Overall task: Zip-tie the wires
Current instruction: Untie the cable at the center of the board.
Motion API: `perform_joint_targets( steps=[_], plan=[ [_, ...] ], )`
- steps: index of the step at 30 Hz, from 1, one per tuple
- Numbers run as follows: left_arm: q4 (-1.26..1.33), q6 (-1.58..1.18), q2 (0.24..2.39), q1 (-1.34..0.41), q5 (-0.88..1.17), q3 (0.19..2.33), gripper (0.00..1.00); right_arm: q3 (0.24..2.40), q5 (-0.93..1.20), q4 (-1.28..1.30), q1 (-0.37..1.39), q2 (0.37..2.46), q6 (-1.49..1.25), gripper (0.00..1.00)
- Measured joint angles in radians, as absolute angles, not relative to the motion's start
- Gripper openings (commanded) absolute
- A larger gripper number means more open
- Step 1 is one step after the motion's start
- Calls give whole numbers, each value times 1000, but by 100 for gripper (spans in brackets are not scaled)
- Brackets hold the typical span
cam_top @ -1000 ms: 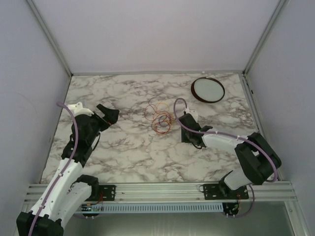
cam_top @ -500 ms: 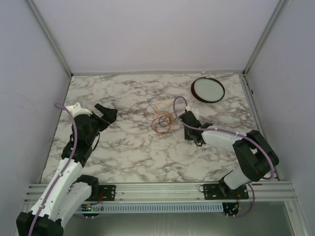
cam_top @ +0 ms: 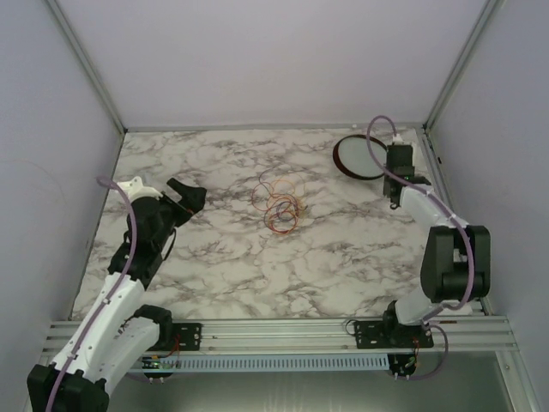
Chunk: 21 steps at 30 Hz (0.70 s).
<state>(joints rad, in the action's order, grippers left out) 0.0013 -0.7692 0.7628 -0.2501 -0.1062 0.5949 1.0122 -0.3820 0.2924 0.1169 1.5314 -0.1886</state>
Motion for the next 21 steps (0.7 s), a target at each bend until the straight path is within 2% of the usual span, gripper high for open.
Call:
perform_joint_targets(
  steps=[8, 15, 21],
  plan=[
    [73, -707, 860, -286, -97, 595, 100, 1150, -354, 277, 23, 1726, -113, 0],
    [150, -636, 976, -329, -35, 621, 100, 1151, -300, 293, -2, 1796, -137, 51],
    [169, -590, 1103, -368, 39, 768, 100, 1147, -218, 299, 3, 1672, -195, 64]
  ],
)
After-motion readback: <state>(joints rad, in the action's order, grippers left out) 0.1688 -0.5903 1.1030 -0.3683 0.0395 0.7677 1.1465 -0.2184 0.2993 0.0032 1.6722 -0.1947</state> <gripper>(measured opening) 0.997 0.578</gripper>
